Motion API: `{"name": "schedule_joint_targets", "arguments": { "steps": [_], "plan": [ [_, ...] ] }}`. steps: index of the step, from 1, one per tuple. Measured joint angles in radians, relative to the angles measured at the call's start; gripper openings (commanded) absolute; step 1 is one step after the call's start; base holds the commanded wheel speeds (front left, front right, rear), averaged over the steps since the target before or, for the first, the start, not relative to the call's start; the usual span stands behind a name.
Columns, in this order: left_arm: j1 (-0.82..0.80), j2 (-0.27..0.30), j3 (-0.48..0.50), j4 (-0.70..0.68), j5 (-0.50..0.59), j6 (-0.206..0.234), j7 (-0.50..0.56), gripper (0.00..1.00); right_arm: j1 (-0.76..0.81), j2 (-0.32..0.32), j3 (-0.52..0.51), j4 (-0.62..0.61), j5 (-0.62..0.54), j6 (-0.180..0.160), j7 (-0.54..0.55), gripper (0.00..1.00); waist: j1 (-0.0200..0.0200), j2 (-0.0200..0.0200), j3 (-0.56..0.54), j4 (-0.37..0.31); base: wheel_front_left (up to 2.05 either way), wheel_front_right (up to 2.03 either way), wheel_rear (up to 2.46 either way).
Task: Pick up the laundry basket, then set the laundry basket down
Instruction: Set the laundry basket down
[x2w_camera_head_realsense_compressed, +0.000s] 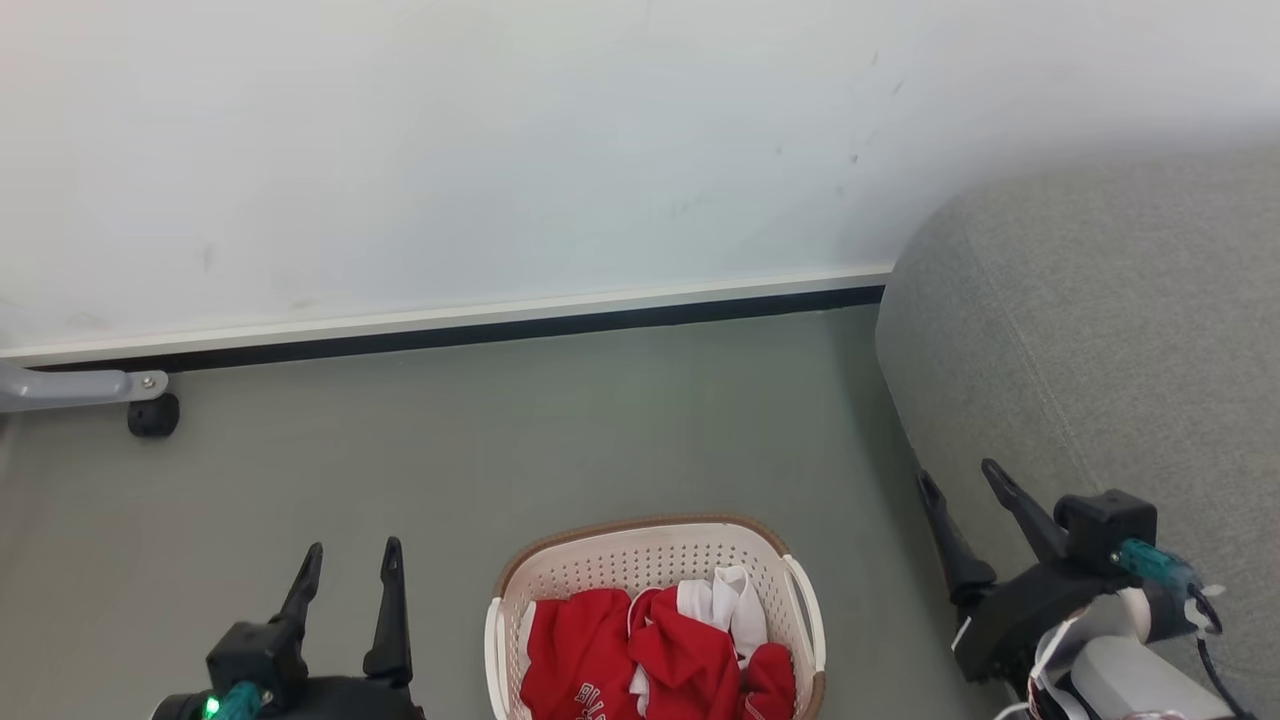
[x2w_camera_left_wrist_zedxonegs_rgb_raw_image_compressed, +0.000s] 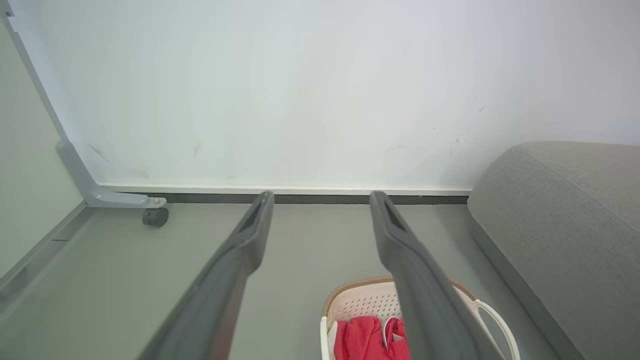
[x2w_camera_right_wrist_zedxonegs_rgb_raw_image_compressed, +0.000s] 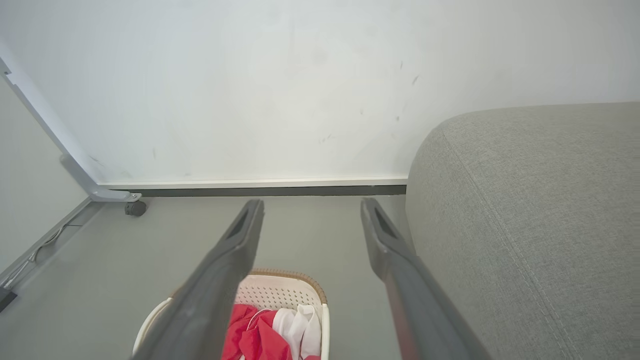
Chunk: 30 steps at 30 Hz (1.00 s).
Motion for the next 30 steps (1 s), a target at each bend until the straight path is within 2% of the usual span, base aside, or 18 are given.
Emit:
{"name": "schedule_joint_targets", "arguments": {
  "steps": [9,14,19,30],
  "plan": [
    [0.131,-0.049,0.092,-0.165,0.13,0.0,0.0,1.0,0.109,-0.031,-0.062,-0.136,-0.081,-0.018,0.0,1.0,0.0,0.0002,-0.013,-0.001,0.0,0.0,0.0],
    [0.172,-0.068,0.129,-0.218,0.165,0.0,0.0,1.0,0.16,-0.036,-0.115,-0.184,-0.106,-0.018,0.0,1.0,0.0,0.0001,-0.013,-0.006,0.0,0.0,0.0],
    [0.208,-0.082,0.151,-0.247,0.202,0.0,0.0,1.0,0.206,-0.03,-0.192,-0.191,-0.16,-0.018,0.0,1.0,0.0,0.0001,-0.011,-0.012,0.0,0.0,0.0],
    [0.23,-0.098,0.166,-0.288,0.25,0.0,0.04,1.0,0.267,0.01,-0.287,-0.223,-0.265,-0.018,0.0,1.0,0.0001,0.0001,-0.005,-0.019,0.0,0.0,0.0]
  ]
}}
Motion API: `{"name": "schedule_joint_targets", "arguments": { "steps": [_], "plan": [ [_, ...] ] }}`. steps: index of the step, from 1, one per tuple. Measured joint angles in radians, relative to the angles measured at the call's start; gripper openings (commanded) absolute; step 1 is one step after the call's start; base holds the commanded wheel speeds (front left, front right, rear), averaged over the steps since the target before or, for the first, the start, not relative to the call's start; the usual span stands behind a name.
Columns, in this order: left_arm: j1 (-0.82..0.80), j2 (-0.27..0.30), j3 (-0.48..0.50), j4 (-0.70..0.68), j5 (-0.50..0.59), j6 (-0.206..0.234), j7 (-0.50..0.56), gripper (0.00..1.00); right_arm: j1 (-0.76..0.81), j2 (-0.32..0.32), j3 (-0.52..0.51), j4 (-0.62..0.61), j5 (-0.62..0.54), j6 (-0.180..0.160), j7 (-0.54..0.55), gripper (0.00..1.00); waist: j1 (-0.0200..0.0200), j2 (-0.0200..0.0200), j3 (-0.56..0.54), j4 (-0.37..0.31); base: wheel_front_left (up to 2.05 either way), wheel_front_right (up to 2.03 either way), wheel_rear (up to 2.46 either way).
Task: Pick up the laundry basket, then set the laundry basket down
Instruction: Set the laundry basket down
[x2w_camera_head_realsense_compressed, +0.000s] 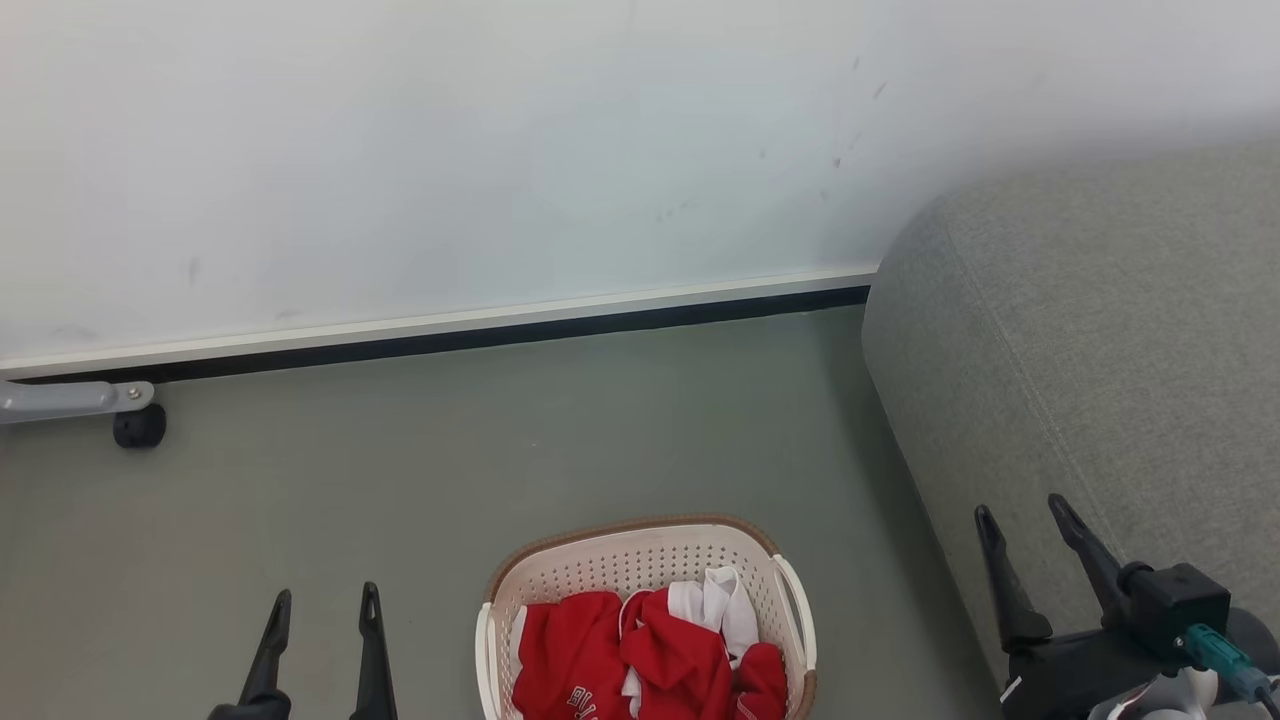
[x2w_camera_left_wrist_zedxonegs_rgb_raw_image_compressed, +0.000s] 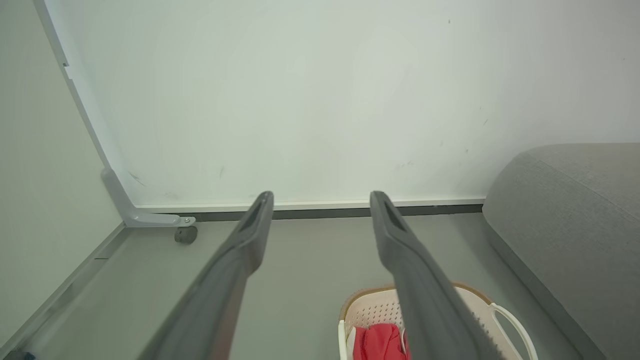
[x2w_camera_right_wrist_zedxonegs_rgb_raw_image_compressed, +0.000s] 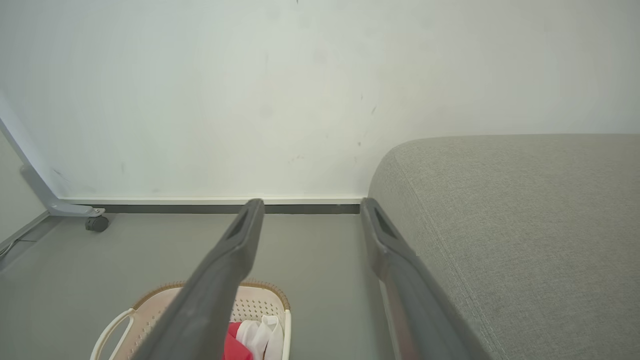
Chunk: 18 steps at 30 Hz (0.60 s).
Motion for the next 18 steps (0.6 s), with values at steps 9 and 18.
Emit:
{"name": "schedule_joint_targets", "arguments": {
  "steps": [9,18],
  "plan": [
    [0.008,-0.01,0.012,-0.016,0.013,0.0,0.037,1.0,0.026,0.021,-0.035,-0.025,-0.044,0.0,0.0,1.0,0.0,0.0001,0.003,0.003,0.0,0.0,0.0],
    [0.008,-0.012,0.014,-0.027,0.019,0.0,0.072,1.0,0.04,0.038,-0.067,-0.043,-0.079,0.0,0.0,1.0,0.0,0.0,0.003,0.008,0.0,0.0,0.0]
  ]
}}
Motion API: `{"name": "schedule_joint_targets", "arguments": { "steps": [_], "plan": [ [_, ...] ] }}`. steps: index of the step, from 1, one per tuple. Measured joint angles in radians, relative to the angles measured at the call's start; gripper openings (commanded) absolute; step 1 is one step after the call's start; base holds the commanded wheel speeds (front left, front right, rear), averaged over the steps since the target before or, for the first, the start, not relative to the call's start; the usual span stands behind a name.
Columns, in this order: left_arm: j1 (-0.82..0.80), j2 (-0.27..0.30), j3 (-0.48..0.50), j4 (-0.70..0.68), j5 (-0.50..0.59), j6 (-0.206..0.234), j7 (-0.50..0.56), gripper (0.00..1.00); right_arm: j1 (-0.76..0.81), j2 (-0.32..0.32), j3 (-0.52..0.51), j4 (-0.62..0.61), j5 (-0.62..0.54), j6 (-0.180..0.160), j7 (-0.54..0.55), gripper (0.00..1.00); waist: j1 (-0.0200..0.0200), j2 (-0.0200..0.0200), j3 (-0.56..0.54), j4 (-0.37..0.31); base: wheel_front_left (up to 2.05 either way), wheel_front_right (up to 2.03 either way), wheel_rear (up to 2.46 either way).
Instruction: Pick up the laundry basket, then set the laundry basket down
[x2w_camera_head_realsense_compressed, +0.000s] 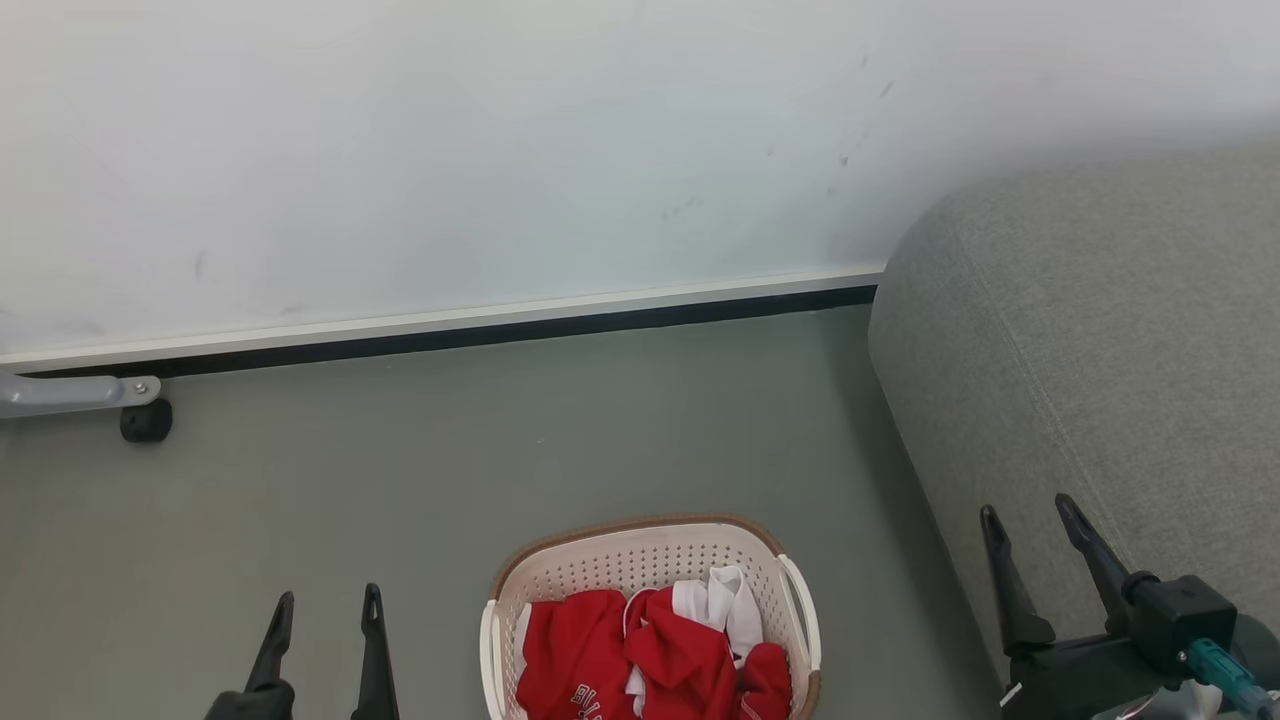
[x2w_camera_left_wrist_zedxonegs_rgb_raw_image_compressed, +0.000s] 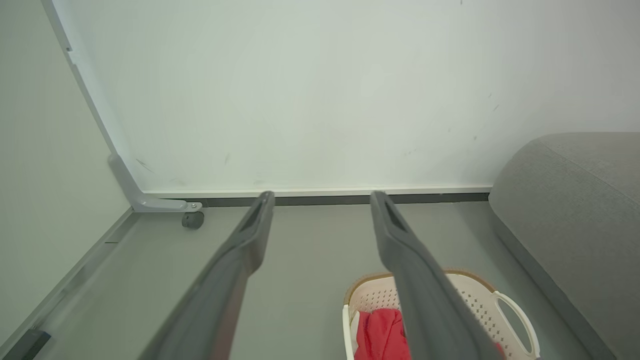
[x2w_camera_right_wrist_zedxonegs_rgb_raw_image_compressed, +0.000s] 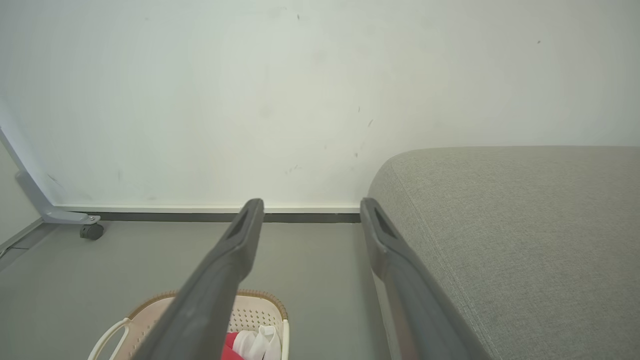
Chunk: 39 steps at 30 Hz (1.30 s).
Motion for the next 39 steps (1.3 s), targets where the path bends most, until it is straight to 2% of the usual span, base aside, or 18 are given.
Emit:
{"name": "schedule_joint_targets", "arguments": {
  "steps": [17,18,28,33,39],
  "plan": [
    [0.0,-0.004,0.0,-0.018,0.009,0.0,0.039,1.0,0.019,0.02,-0.032,-0.03,-0.037,0.0,0.003,1.0,0.0,0.0,0.001,0.015,0.0,0.0,0.0],
    [0.0,-0.004,-0.001,-0.019,0.009,0.0,0.039,0.0,0.019,0.02,-0.033,-0.032,-0.04,0.0,0.008,0.0,0.0,0.0,0.001,0.016,0.0,0.0,0.0],
    [0.005,-0.007,0.002,0.025,-0.031,-0.011,0.048,0.0,0.043,0.055,-0.06,0.003,0.006,0.011,0.03,0.0,0.0,0.0,0.001,0.02,0.0,0.0,0.0],
    [0.001,-0.007,0.014,0.037,-0.097,-0.024,0.057,0.0,0.042,0.07,-0.081,0.008,0.072,0.023,0.048,0.0,0.0,0.0,-0.001,0.024,0.0,0.0,0.0],
    [-0.006,-0.007,0.029,0.056,-0.232,-0.04,0.076,0.0,0.041,0.089,-0.118,0.016,0.164,0.045,0.079,0.0,0.0,0.0,-0.002,0.029,0.0,0.0,0.0]
  ]
}}
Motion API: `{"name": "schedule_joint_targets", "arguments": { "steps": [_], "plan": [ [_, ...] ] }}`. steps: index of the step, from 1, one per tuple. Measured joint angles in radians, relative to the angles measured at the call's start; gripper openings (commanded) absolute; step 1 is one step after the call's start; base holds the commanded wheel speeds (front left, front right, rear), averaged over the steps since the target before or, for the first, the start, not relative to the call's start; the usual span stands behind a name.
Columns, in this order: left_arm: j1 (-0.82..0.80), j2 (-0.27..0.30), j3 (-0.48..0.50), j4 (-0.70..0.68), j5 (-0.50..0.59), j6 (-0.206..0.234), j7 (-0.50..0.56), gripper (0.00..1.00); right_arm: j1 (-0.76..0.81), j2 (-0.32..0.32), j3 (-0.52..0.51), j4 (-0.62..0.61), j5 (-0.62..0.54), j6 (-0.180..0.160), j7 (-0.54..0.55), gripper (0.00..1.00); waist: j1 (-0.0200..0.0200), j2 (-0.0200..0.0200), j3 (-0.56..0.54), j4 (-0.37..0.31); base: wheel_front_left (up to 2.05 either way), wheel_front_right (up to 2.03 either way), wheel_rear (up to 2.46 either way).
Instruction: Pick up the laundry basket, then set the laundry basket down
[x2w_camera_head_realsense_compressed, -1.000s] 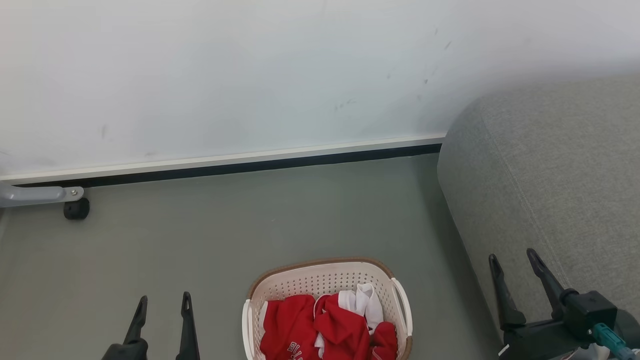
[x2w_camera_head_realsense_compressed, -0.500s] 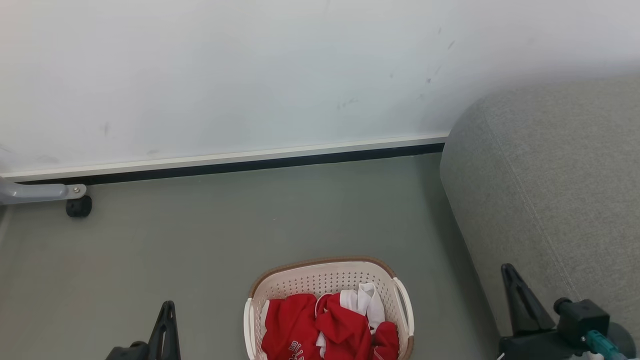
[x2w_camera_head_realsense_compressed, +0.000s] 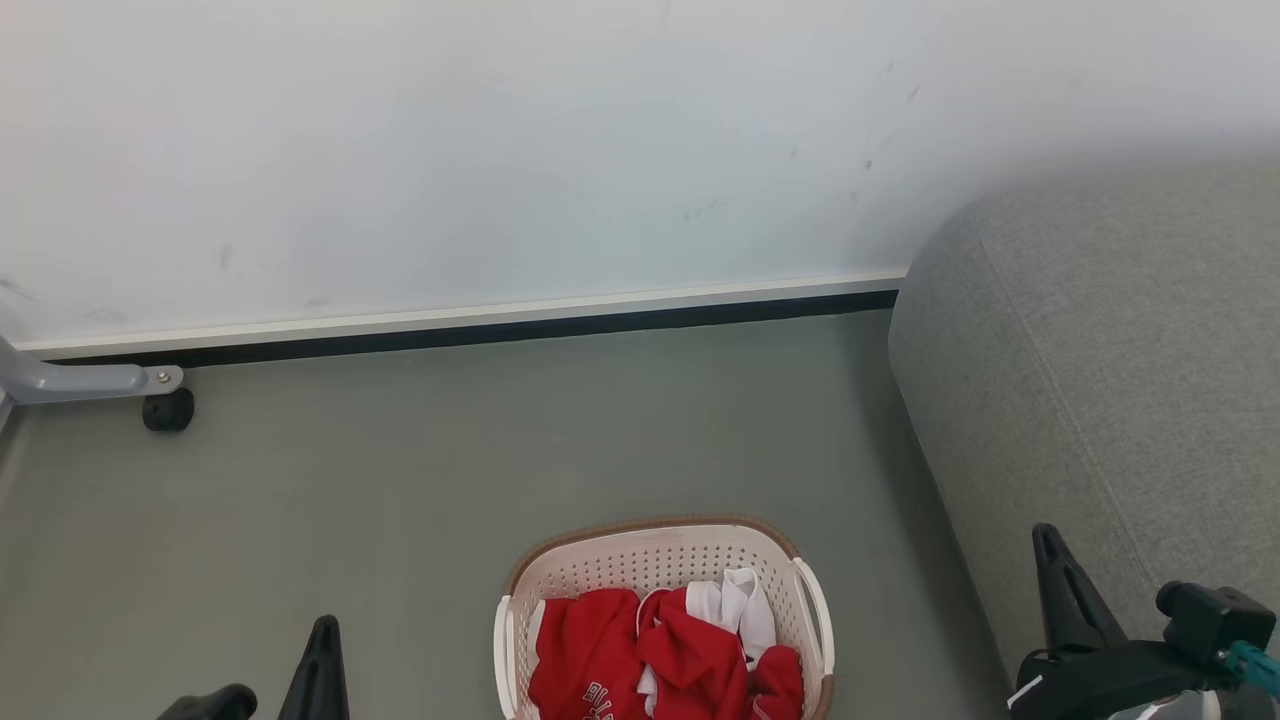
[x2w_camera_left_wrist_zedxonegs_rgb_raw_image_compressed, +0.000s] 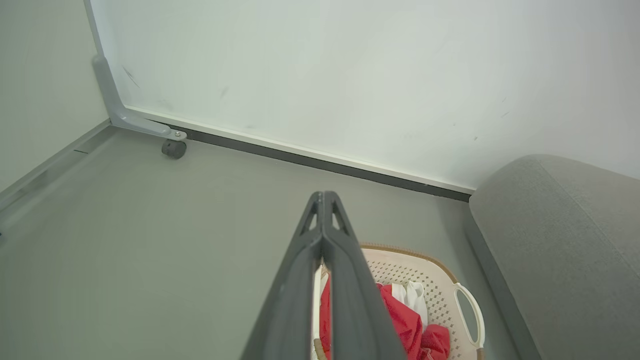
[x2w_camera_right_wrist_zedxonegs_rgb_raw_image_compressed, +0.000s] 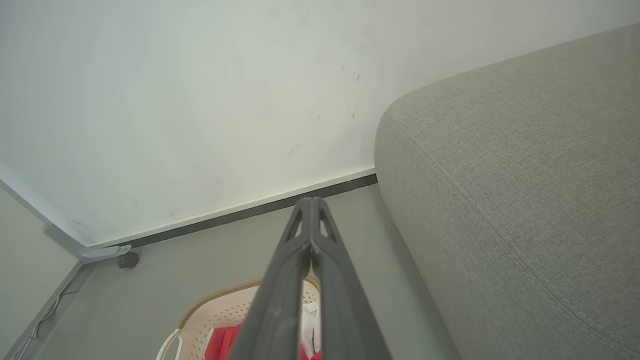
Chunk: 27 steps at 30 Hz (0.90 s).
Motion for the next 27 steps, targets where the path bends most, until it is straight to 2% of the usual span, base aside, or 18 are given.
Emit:
{"name": "schedule_joint_targets", "arguments": {
  "steps": [27],
  "plan": [
    [-0.063,-0.002,0.047,0.07,-0.414,-0.068,0.065,0.0,-0.005,0.073,-0.141,0.03,0.346,0.064,0.101,0.0,0.0,0.0,-0.005,0.019,0.0,0.0,0.0]
  ]
}}
